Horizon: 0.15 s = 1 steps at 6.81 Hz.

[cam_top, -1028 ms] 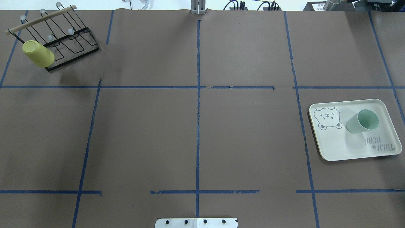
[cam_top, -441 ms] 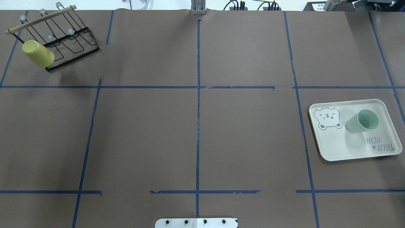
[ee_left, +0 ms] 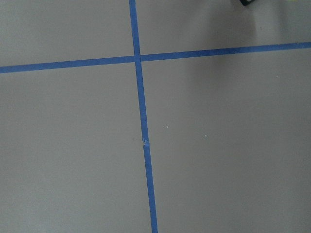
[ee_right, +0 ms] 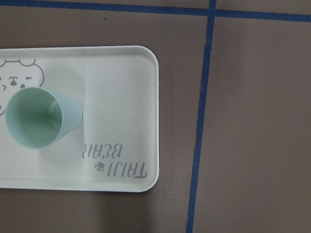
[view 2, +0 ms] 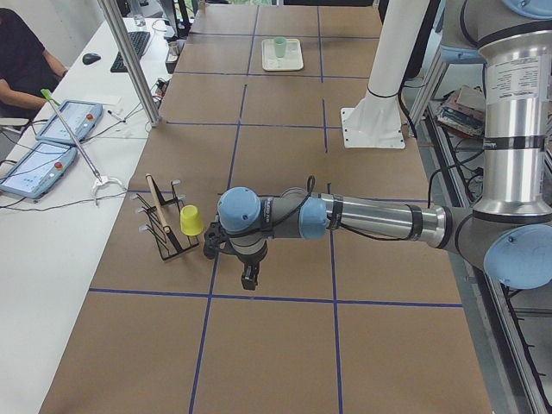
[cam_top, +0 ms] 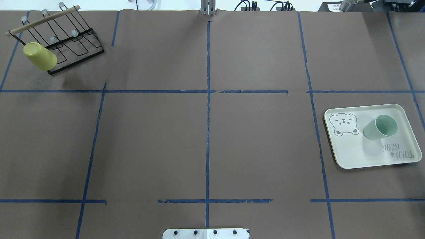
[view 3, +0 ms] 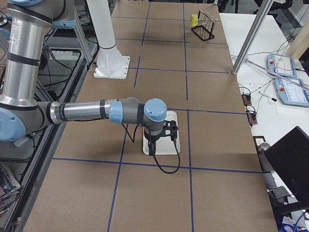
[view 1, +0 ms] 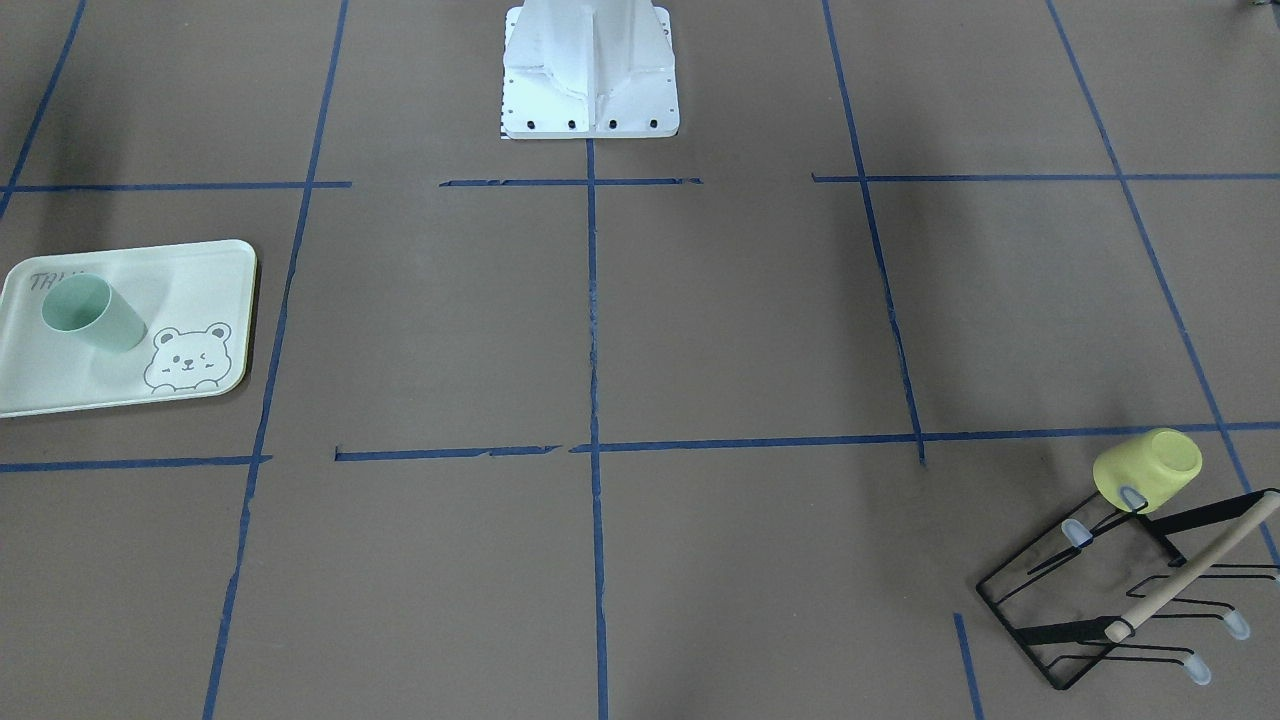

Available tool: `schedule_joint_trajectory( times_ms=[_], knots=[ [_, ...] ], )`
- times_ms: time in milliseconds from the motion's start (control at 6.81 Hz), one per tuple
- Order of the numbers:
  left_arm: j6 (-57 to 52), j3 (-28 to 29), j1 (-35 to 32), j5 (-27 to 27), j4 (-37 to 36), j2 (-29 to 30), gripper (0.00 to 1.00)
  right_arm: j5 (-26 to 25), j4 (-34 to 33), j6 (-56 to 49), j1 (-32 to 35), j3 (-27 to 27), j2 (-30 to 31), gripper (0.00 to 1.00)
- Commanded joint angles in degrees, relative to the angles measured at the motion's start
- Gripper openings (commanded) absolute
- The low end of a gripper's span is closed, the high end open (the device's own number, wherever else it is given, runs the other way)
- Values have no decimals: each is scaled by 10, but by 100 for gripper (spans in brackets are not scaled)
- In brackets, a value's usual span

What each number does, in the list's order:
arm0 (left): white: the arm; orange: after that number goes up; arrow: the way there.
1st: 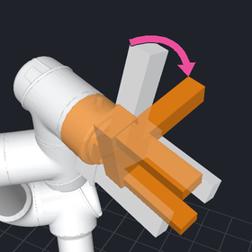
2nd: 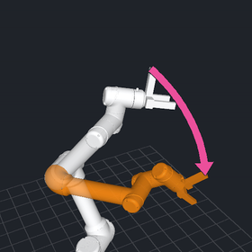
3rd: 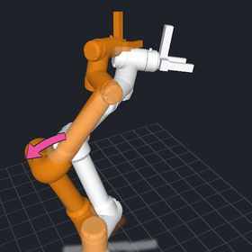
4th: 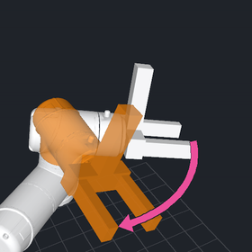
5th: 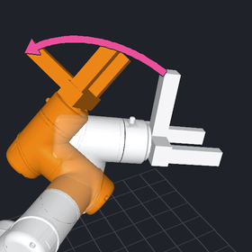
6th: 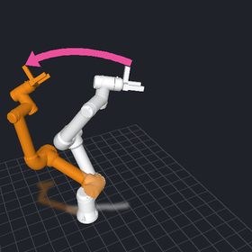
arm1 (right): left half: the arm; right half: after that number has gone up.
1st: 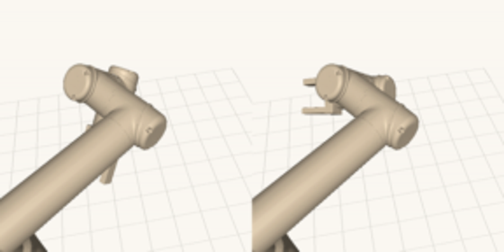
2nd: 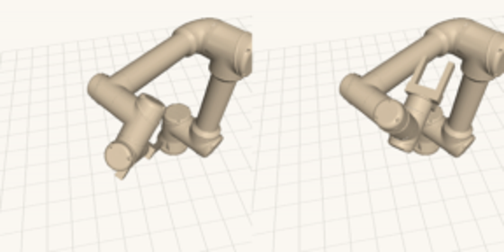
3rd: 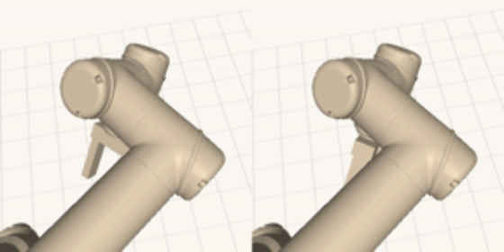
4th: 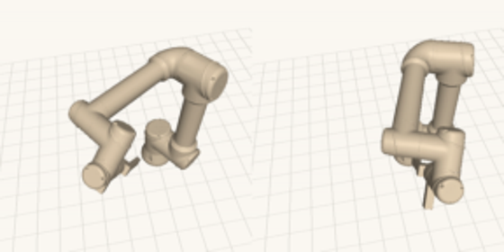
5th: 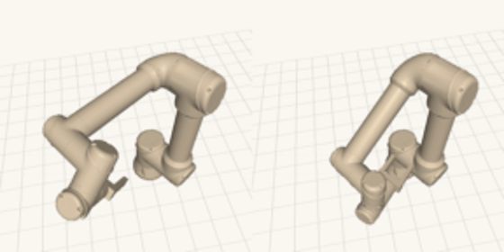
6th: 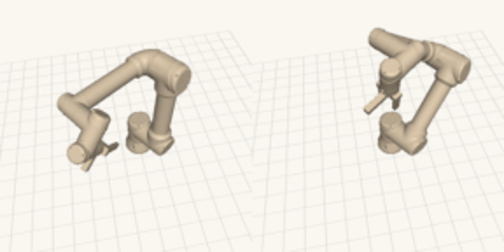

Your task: Left arm grabs green cup and hands to right arm on tray

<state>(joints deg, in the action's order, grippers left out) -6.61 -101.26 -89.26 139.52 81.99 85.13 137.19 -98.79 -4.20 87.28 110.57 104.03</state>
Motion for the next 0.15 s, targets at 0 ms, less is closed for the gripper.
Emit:
schedule_joint_trajectory(
  times_ms=[0],
  knots=[
    [-1, -1, 1, 3, 0, 8, 100, 0, 0, -1, 0, -2, -1, 100]
  ],
)
